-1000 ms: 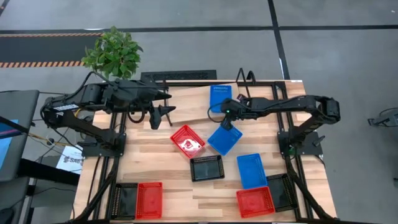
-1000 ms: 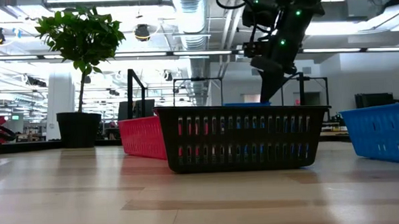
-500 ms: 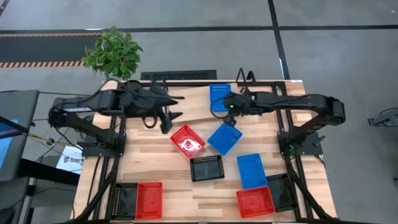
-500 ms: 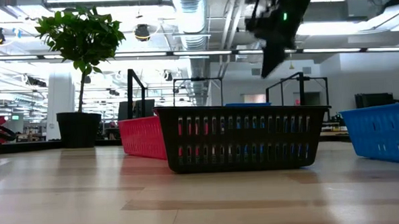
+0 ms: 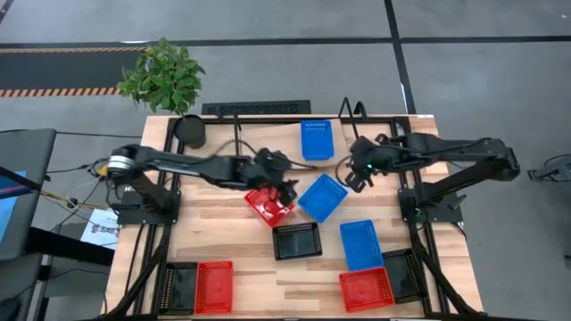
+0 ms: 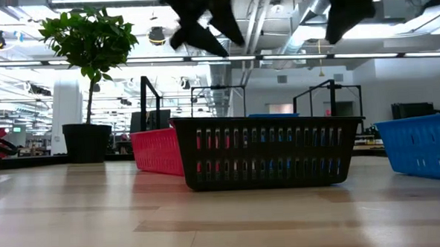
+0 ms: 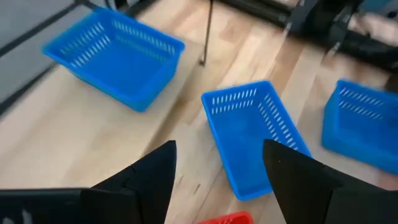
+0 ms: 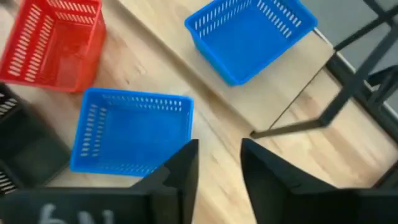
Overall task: Stack baskets on shelf by color
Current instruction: Stack the top blue bin on top of the blue bin on the shelf
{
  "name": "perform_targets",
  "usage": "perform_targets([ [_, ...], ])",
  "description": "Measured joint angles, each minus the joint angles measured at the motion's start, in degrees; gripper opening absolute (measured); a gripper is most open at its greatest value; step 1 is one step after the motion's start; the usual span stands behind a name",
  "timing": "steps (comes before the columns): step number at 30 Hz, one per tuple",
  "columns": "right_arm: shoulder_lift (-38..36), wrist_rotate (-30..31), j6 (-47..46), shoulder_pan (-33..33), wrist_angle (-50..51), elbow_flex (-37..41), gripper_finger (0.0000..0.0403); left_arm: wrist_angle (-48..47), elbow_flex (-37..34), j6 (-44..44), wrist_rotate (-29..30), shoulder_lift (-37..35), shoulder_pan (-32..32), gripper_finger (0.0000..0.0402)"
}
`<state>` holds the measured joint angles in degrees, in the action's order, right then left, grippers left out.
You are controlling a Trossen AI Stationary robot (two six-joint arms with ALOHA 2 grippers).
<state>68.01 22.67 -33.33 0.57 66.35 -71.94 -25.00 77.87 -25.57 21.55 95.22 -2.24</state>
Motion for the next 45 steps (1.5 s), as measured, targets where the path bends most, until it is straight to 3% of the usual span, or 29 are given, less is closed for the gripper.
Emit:
perform_targets([
  [6, -1.22, 1.74, -6.11, 5.69, 1.46, 0.0, 0.0193, 4.35, 0.0, -2.73, -0.74, 9.02, 1.78, 0.0228],
  [14, -0.04, 3.51, -7.26, 9.7, 1.38, 0.0, 0.0191, 7.59, 0.02, -7.14, -8.81, 14.88, 3.52, 0.0228],
  [38, 0.96, 4.42, -7.25, 9.95, 0.98, 0.0, 0.0173, 8.6, 2.78, -4.87, -4.49, 20.26, 2.99, 0.0228],
  [45, 0.96, 4.42, -7.2, 9.95, 0.92, 0.0, 0.0176, 8.32, 2.86, -3.41, -4.98, 21.53, 3.02, 0.0199],
])
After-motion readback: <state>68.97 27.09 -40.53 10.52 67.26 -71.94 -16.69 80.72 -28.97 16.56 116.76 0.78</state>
